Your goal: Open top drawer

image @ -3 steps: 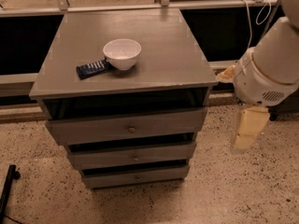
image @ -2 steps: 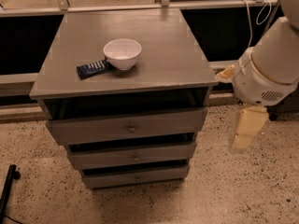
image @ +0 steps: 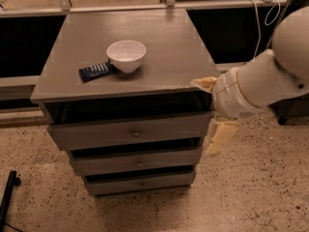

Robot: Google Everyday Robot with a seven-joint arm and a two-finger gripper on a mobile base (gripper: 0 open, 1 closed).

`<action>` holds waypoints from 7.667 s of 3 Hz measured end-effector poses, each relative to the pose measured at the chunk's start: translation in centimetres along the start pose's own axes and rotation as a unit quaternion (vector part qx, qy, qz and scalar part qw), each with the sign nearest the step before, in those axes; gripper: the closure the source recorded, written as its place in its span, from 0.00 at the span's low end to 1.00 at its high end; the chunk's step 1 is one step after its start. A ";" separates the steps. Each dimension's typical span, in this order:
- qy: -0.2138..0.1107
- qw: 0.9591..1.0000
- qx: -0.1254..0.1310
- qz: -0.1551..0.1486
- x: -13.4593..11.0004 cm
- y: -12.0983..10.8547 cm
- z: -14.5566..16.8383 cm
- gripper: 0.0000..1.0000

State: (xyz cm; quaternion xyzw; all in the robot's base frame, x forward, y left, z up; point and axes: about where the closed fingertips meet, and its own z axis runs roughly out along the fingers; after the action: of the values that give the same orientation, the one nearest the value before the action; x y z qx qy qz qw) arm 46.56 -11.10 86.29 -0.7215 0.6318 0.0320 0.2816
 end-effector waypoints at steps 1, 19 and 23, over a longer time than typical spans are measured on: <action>-0.057 0.998 0.029 -0.020 -1.4 -1.6 4.6 0.00; 0.023 0.997 -0.065 0.024 0.9 0.2 17.7 0.00; 0.059 0.978 -0.201 0.009 2.6 4.4 23.2 0.33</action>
Offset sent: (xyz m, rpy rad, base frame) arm 0.0641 0.0889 -0.1119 0.2004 -0.0569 0.0970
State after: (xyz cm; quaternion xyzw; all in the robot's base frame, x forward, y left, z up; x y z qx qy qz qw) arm 50.22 -3.24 64.13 -0.7580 0.6347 0.1181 0.0931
